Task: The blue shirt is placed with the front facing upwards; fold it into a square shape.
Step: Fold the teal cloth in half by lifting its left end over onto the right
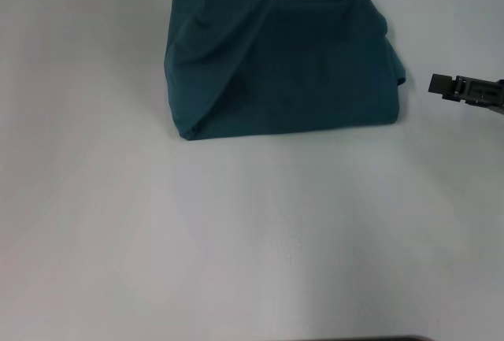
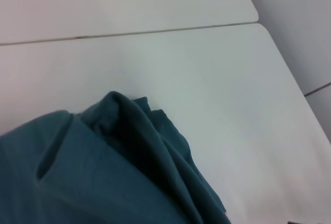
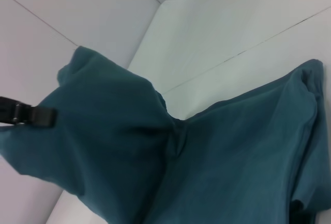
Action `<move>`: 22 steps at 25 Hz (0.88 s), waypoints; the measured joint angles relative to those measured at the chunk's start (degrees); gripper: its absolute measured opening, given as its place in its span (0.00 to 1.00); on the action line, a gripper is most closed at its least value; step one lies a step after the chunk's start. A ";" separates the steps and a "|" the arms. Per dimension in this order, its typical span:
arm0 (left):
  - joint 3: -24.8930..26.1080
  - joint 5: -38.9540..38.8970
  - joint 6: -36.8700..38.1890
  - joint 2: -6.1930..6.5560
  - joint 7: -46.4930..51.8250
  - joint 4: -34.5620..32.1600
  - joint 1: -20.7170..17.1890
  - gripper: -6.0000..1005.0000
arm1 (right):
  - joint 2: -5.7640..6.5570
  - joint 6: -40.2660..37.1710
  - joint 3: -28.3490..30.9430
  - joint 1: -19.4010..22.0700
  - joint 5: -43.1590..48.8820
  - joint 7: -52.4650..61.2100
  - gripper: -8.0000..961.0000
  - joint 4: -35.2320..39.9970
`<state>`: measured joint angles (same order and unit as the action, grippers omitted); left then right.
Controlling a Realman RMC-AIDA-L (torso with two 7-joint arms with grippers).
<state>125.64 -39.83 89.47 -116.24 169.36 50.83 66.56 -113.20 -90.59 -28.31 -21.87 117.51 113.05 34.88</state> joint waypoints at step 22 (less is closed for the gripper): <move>-2.87 -0.33 -6.62 -2.89 -1.54 -6.10 5.33 0.04 | 0.00 0.00 -0.45 -0.01 0.00 0.24 0.83 0.00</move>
<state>122.77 -40.17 82.86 -119.13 167.82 44.72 71.90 -113.20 -90.59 -28.76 -21.89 117.51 113.29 34.89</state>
